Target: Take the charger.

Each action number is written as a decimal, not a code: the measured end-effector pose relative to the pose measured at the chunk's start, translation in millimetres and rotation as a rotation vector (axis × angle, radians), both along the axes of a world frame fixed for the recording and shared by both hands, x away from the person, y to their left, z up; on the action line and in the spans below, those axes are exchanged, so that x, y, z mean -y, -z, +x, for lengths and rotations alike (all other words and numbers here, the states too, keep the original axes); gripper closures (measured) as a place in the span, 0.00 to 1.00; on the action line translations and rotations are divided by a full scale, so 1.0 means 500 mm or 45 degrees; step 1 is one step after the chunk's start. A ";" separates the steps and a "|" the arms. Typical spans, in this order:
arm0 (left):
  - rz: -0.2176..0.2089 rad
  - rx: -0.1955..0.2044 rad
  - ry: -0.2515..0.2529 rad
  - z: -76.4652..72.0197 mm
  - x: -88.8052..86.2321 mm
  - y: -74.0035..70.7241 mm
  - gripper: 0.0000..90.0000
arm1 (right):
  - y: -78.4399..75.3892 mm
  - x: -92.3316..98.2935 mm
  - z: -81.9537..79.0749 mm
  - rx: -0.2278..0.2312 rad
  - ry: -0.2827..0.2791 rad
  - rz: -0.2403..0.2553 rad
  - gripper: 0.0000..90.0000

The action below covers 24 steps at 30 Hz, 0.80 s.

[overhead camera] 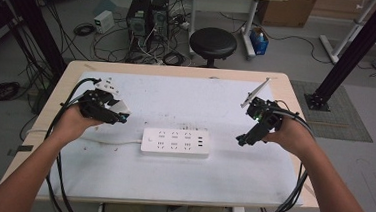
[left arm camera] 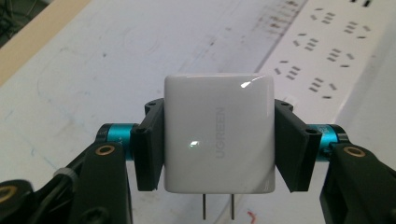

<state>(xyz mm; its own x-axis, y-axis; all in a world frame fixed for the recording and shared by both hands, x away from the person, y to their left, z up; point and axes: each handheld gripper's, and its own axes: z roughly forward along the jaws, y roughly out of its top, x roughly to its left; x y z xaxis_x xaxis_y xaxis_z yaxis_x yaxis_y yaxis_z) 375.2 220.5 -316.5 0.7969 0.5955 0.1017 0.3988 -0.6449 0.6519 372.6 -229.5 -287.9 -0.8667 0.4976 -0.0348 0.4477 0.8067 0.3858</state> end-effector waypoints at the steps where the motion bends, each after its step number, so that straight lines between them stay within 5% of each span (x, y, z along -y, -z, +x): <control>1: -0.003 0.008 0.017 -0.004 0.004 -0.005 0.47 | -0.001 0.000 -0.002 -0.001 0.007 0.013 0.02; 12: -0.009 0.067 0.162 -0.036 0.046 -0.038 0.47 | 0.005 0.002 -0.007 -0.094 0.104 0.111 0.03; 24: -0.026 0.103 0.215 -0.066 0.076 -0.058 0.47 | -0.003 -0.003 -0.014 -0.128 0.137 0.159 0.04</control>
